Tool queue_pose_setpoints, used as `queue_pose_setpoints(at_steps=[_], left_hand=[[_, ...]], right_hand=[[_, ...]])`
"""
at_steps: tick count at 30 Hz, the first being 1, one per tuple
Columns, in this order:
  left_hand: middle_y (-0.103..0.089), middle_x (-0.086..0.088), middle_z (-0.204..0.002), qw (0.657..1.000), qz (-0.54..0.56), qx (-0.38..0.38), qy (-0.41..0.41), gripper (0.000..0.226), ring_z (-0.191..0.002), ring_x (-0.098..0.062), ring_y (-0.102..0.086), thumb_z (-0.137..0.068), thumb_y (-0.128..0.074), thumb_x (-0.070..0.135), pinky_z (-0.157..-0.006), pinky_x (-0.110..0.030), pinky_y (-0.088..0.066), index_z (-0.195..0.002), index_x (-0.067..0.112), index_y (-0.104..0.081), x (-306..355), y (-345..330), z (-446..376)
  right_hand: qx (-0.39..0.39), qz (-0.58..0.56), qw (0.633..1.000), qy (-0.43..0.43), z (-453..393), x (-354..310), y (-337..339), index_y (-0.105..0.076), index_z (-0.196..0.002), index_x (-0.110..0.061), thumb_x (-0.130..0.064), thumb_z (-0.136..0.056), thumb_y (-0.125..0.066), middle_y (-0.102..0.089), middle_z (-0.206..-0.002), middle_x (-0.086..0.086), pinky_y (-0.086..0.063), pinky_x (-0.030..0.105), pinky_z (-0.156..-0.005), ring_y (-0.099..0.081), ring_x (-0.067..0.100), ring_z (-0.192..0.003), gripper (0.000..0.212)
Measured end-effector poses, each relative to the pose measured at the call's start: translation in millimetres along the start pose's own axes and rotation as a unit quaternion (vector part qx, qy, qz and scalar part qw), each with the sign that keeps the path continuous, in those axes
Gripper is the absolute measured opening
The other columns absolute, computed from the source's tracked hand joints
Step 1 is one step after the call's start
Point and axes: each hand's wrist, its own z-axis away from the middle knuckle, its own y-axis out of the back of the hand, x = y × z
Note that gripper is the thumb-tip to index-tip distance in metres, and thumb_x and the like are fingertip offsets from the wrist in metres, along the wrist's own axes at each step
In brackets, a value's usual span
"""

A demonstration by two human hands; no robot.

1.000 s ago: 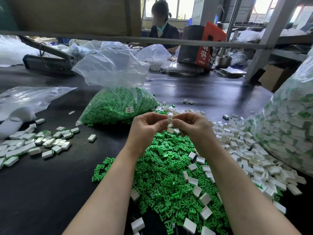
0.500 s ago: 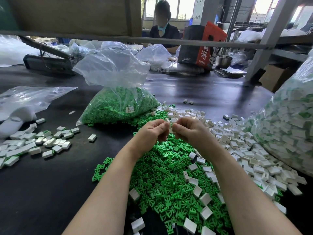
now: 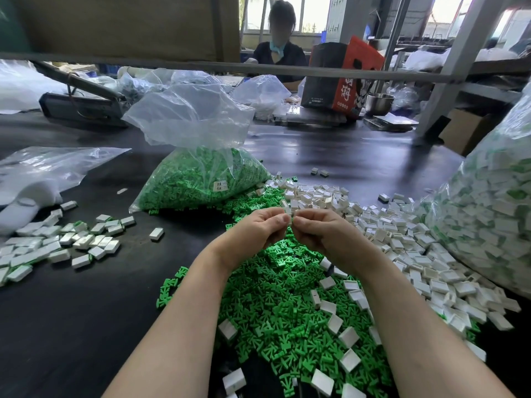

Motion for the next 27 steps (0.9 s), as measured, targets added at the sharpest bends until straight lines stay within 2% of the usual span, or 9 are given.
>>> queue_pose_setpoints(at_steps=[3,6,9,12,14,19,23,25,27], left_hand=[[-0.044,0.009,-0.064,1.000,-0.021,-0.015,0.016,0.028,-0.056,0.000,-0.040,-0.104,-0.043,0.016,-0.053,-0.009,-0.035,-0.078,0.020,-0.053,-2.2,2.0,0.5],[-0.044,0.012,-0.063,0.999,-0.032,-0.025,0.022,0.028,-0.058,-0.001,-0.039,-0.103,-0.044,0.018,-0.054,-0.009,-0.035,-0.078,0.023,-0.056,-4.2,3.5,0.6],[-0.048,0.017,-0.063,0.999,-0.022,-0.027,0.036,0.030,-0.061,0.000,-0.044,-0.102,-0.047,0.020,-0.057,-0.009,-0.038,-0.080,0.027,-0.065,-5.0,4.6,0.7],[-0.049,0.023,-0.060,0.998,-0.024,-0.041,0.039,0.046,-0.060,0.005,-0.045,-0.103,-0.045,0.020,-0.059,-0.007,-0.039,-0.075,0.044,-0.071,-3.4,4.5,1.2],[-0.050,0.024,-0.060,0.998,-0.027,-0.047,0.039,0.050,-0.061,0.005,-0.045,-0.103,-0.044,0.020,-0.060,-0.007,-0.040,-0.072,0.049,-0.070,-1.6,3.9,1.8],[-0.046,0.022,-0.059,0.997,-0.037,-0.069,0.026,0.053,-0.058,0.004,-0.041,-0.104,-0.043,0.017,-0.057,-0.007,-0.037,-0.067,0.045,-0.068,-0.7,4.2,2.4],[-0.052,0.023,-0.060,0.998,-0.015,-0.054,0.029,0.044,-0.059,0.007,-0.047,-0.103,-0.046,0.017,-0.059,-0.007,-0.041,-0.072,0.038,-0.071,-3.5,6.0,2.1],[-0.049,0.022,-0.060,0.998,-0.025,-0.054,0.019,0.046,-0.057,0.006,-0.044,-0.103,-0.045,0.019,-0.056,-0.007,-0.038,-0.070,0.040,-0.069,-3.6,5.9,2.0],[-0.045,0.019,-0.061,0.998,-0.035,-0.052,0.009,0.046,-0.057,0.003,-0.040,-0.103,-0.044,0.020,-0.056,-0.009,-0.036,-0.068,0.041,-0.065,-3.2,5.9,1.8]], right_hand=[[-0.019,0.021,1.000,-0.006,0.7,1.0,2.0,-0.061,-0.076,-0.016,-0.012,-0.099,-0.050,-0.050,-0.063,-0.007,-0.033,0.015,-0.052,-0.040,0.005,-0.056,0.026],[-0.032,0.046,0.998,-0.008,0.9,2.0,3.6,-0.059,-0.089,-0.002,-0.012,-0.099,-0.051,-0.047,-0.065,-0.006,-0.032,0.015,-0.054,-0.039,0.005,-0.058,0.016],[-0.032,0.047,0.998,-0.014,0.6,3.4,4.0,-0.059,-0.099,0.006,-0.012,-0.098,-0.052,-0.047,-0.068,-0.004,-0.032,0.017,-0.057,-0.040,0.005,-0.061,0.019],[-0.036,0.040,0.998,-0.021,0.6,3.4,3.9,-0.062,-0.098,0.000,-0.014,-0.096,-0.054,-0.047,-0.069,-0.004,-0.033,0.017,-0.057,-0.041,0.004,-0.061,0.017],[-0.037,0.039,0.998,-0.026,0.1,4.3,4.6,-0.062,-0.102,0.005,-0.015,-0.096,-0.055,-0.047,-0.070,-0.003,-0.034,0.017,-0.058,-0.041,0.005,-0.062,0.023],[-0.034,0.038,0.998,-0.037,-0.1,6.8,7.0,-0.055,-0.107,0.015,-0.014,-0.095,-0.057,-0.047,-0.074,-0.001,-0.036,0.016,-0.060,-0.043,0.006,-0.065,0.032],[-0.034,0.036,0.998,-0.029,1.8,2.6,3.4,-0.062,-0.103,0.002,-0.021,-0.091,-0.059,-0.047,-0.074,0.000,-0.036,0.018,-0.061,-0.042,0.008,-0.066,0.026],[-0.032,0.041,0.998,-0.017,3.0,0.7,1.5,-0.060,-0.100,0.003,-0.019,-0.095,-0.057,-0.043,-0.075,0.006,-0.035,0.025,-0.067,-0.038,0.019,-0.070,0.022],[-0.023,0.046,0.999,-0.010,3.2,0.0,0.5,-0.055,-0.099,0.012,-0.016,-0.097,-0.055,-0.042,-0.082,0.010,-0.032,0.034,-0.073,-0.035,0.024,-0.079,0.029]])
